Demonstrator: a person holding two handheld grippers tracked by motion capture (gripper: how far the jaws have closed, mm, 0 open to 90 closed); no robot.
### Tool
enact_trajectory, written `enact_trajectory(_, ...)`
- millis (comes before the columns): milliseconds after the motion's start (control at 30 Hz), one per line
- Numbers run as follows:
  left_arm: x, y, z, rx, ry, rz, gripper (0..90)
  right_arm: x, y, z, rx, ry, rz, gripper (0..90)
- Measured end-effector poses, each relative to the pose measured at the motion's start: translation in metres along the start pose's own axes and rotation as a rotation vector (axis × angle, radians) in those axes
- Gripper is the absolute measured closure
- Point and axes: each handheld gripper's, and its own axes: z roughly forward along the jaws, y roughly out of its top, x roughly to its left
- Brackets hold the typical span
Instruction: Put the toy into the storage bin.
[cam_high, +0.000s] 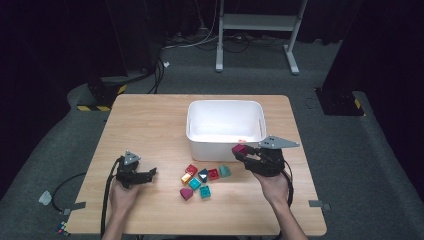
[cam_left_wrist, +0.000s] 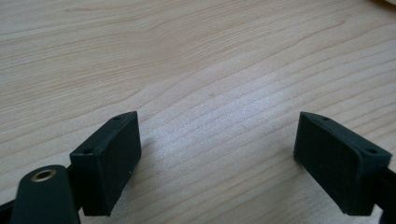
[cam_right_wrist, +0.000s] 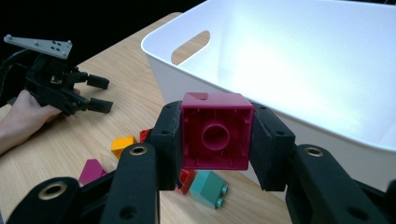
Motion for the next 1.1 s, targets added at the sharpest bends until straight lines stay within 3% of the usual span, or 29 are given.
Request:
enact_trajectory(533, 0.0, 0.0, 0.0, -0.001, 0.002, 0.001, 15.5, -0.008, 0.021, -0.001, -0.019, 0.005, 0.01, 59.0)
enact_trajectory(1100, 0.0, 0.0, 0.0, -0.001, 0.002, 0.002, 15.6, -0.016, 0.047, 0.003, -0.021, -0.02, 0.0, 59.0)
